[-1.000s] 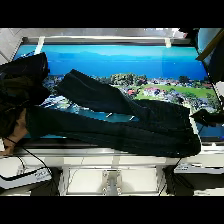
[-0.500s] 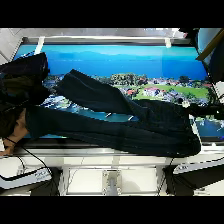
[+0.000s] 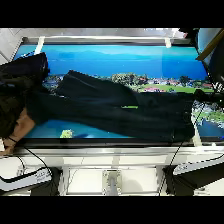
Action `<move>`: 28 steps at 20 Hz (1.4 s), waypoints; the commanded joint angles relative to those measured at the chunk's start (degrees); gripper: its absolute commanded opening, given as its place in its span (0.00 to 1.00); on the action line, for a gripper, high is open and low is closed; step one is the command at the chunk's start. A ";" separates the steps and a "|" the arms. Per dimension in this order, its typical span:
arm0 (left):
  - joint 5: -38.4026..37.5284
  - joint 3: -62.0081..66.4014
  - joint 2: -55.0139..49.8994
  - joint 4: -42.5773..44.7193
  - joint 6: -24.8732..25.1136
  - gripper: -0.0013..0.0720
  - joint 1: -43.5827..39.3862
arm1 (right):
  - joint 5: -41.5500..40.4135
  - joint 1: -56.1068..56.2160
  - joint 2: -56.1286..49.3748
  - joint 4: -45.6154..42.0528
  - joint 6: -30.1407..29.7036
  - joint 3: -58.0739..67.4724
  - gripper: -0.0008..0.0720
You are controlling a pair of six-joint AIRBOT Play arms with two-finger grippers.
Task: Fold the clothes and pants, and hang the long-sleeved shirts on hangers.
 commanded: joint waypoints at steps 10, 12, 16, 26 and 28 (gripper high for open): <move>-7.13 -0.04 -0.09 1.22 -2.47 0.99 -3.61 | 18.73 -6.54 3.65 -4.68 4.20 7.23 0.63; -12.35 -1.38 1.75 4.52 -3.72 0.99 -2.64 | 23.78 -11.52 7.02 -6.75 3.82 6.84 0.63; -5.88 -10.38 1.57 5.90 -11.08 0.99 -1.05 | 30.32 -19.43 10.21 -7.06 2.21 2.03 0.63; 10.43 -11.76 -10.60 0.42 -23.17 0.96 -5.81 | 32.61 -17.73 10.32 -2.10 -2.21 -6.43 0.63; 9.77 -11.76 -11.58 0.74 -23.15 0.89 -5.90 | 32.65 -17.07 10.62 -1.42 -2.29 -6.40 0.63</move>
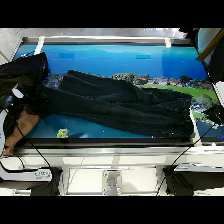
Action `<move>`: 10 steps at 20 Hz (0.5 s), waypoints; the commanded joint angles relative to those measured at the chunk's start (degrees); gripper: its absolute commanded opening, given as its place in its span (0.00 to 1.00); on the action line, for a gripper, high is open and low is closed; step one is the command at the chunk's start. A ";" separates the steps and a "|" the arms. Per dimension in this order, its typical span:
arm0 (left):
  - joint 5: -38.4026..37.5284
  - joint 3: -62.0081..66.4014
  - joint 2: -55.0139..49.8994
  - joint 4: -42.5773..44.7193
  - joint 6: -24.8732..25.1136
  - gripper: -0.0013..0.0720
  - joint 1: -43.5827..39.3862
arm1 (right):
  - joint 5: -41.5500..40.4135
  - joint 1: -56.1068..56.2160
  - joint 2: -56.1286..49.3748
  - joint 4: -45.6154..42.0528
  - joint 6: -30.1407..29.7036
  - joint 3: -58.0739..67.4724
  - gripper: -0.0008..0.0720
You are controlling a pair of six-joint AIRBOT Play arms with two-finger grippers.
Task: Fold the clothes and pants, and hang the long-sleeved shirts on hangers.
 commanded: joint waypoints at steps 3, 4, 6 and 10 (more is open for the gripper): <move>3.43 -0.11 -2.10 -0.13 -1.64 0.51 -0.66 | 0.81 1.25 0.90 1.73 -0.72 -0.55 0.63; 3.87 -0.11 -2.10 -0.11 -1.60 0.25 -0.66 | 1.18 1.25 1.05 1.73 -0.70 -0.52 0.63; 4.20 0.00 -2.08 -0.13 -1.09 0.04 -0.66 | 3.08 1.25 1.16 1.64 -0.72 -0.55 0.63; 2.69 0.02 0.46 -0.07 0.66 0.04 -0.66 | 6.21 1.16 1.16 -6.29 -1.27 -1.40 0.63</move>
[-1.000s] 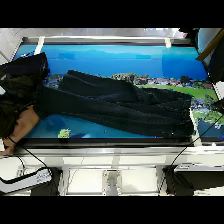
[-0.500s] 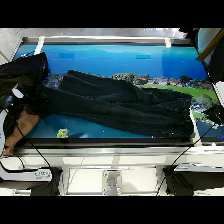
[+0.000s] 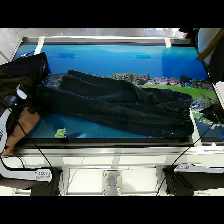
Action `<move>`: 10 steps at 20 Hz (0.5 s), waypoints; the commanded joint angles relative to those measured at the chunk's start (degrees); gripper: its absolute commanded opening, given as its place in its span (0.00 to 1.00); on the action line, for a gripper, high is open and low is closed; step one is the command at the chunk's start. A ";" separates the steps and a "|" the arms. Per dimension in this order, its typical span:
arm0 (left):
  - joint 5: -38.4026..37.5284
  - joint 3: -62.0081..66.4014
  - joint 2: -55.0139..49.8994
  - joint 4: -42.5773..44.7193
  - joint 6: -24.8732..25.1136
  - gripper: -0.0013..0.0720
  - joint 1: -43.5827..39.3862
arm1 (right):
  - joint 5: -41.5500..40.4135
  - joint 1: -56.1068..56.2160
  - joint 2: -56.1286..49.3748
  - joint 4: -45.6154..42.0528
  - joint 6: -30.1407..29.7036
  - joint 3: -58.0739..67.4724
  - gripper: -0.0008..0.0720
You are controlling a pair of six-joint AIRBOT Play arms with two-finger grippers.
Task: Fold the clothes and pants, and hang the long-sleeved shirts on hangers.
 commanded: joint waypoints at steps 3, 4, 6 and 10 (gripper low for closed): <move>-2.27 0.04 5.97 0.20 4.46 0.04 -0.02 | 2.60 -1.07 0.04 -6.73 -2.40 -8.44 0.67; -2.29 0.04 7.52 0.22 4.46 0.04 0.00 | 1.38 -1.09 0.04 -6.82 -4.24 -11.13 0.69; -2.29 0.04 10.05 0.22 5.62 0.04 -0.02 | -4.31 -1.07 -0.09 -7.06 -4.81 -13.31 0.69; -2.29 0.04 12.79 0.20 7.04 0.04 0.00 | -7.52 -0.96 -0.13 -7.58 -4.76 -13.44 0.69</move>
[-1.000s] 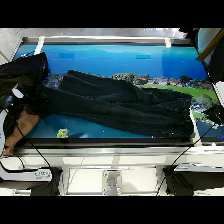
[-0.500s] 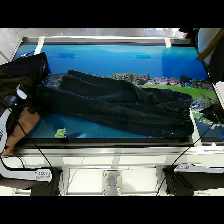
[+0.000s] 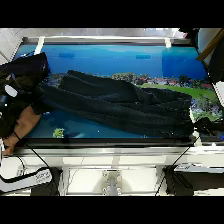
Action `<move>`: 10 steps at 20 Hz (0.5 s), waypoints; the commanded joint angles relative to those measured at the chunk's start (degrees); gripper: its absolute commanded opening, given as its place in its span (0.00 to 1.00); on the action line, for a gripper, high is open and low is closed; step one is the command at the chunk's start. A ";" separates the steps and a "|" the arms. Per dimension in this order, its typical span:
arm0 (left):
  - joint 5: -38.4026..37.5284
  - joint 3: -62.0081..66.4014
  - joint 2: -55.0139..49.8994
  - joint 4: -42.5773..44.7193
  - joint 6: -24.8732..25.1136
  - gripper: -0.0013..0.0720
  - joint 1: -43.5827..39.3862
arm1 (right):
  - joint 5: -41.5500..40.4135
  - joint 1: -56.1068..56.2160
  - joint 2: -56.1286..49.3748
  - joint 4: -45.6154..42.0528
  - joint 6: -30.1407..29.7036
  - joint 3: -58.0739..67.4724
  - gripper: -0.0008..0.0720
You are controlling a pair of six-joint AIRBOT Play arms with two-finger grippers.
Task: Fold the clothes and pants, and hang the long-sleeved shirts on hangers.
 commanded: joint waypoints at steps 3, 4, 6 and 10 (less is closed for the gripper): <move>-0.57 0.04 2.19 0.15 1.29 0.04 0.00 | 1.46 0.00 -0.04 -1.40 -3.85 -1.27 0.48; -0.26 0.07 2.27 0.17 1.29 0.04 0.02 | 2.97 0.00 -0.04 -1.46 -5.62 -1.27 0.30; 0.57 0.07 2.89 0.13 1.29 0.04 0.00 | 2.23 0.00 -0.02 -1.16 -7.10 -1.20 0.14; 0.55 4.04 8.04 -0.31 4.81 0.04 0.00 | 4.28 -0.13 0.11 -2.19 -6.82 3.04 0.08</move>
